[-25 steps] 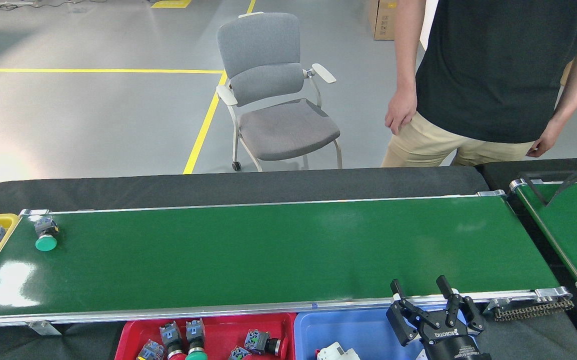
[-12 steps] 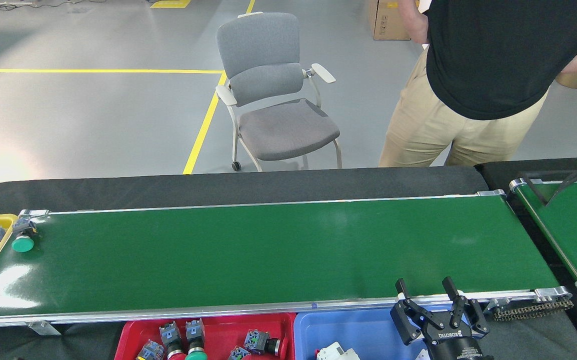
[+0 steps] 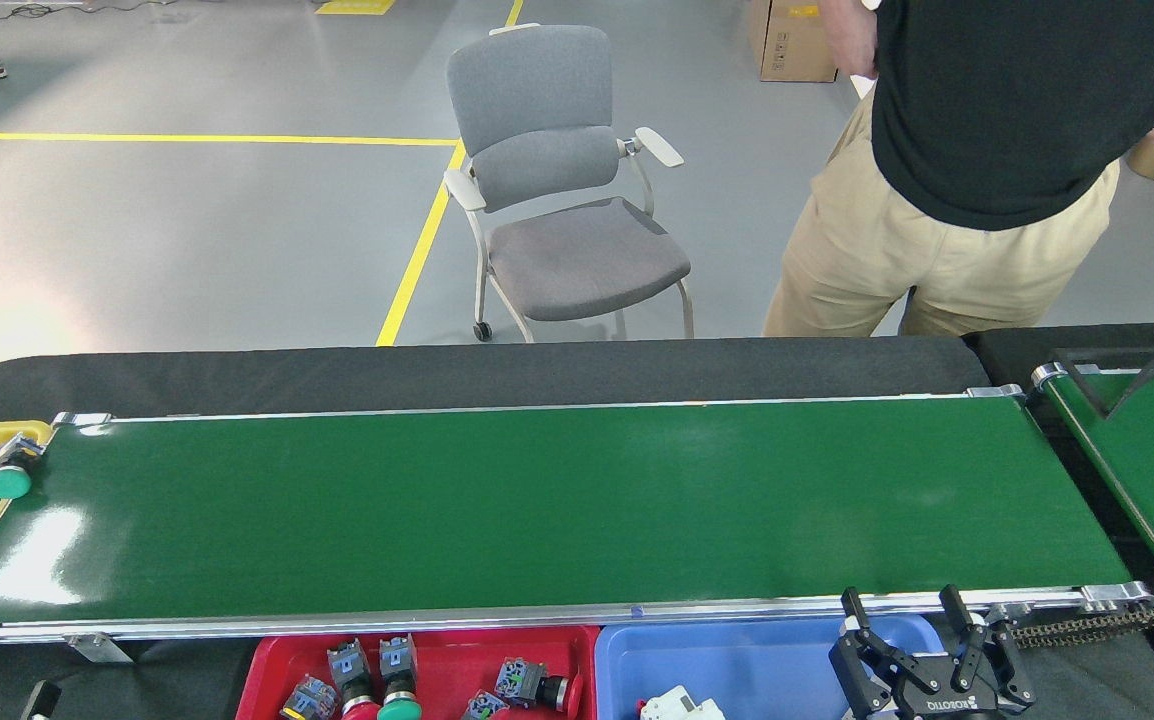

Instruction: Pick switch part from conveyor to tray

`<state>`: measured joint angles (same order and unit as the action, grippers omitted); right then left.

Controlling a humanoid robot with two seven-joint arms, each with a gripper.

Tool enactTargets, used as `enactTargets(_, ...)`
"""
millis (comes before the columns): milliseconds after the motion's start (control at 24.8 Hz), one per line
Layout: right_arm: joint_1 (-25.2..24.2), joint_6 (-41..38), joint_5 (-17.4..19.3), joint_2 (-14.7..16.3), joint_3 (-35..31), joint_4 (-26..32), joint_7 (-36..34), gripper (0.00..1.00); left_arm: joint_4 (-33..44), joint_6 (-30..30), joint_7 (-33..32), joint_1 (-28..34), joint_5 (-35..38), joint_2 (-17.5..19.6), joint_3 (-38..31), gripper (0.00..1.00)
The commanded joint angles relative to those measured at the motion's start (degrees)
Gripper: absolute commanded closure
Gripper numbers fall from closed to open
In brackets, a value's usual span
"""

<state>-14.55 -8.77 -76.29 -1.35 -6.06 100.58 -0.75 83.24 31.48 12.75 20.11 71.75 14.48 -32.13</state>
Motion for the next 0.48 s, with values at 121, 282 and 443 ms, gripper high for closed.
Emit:
enactTargets(121, 0.23, -0.37, 0.17, 1.61, -0.27, 0.85, -0.66, 0.00, 0.34, -0.28, 0.44, -0.07, 0.06, 0.47, -0.30, 0.00)
enactTargets(282, 0.14, -0.37, 0.17, 1.61, -0.27, 0.85, -0.66, 0.00, 0.43, -0.19, 0.44, 0.37, 0.06, 0.55, -0.30, 0.00)
enactTargets(443, 0.14, -1.34, 0.17, 1.61, -0.27, 0.94, -0.66, 0.00, 0.43, -0.10, 0.44, 0.54, 0.06, 0.64, -0.30, 0.00)
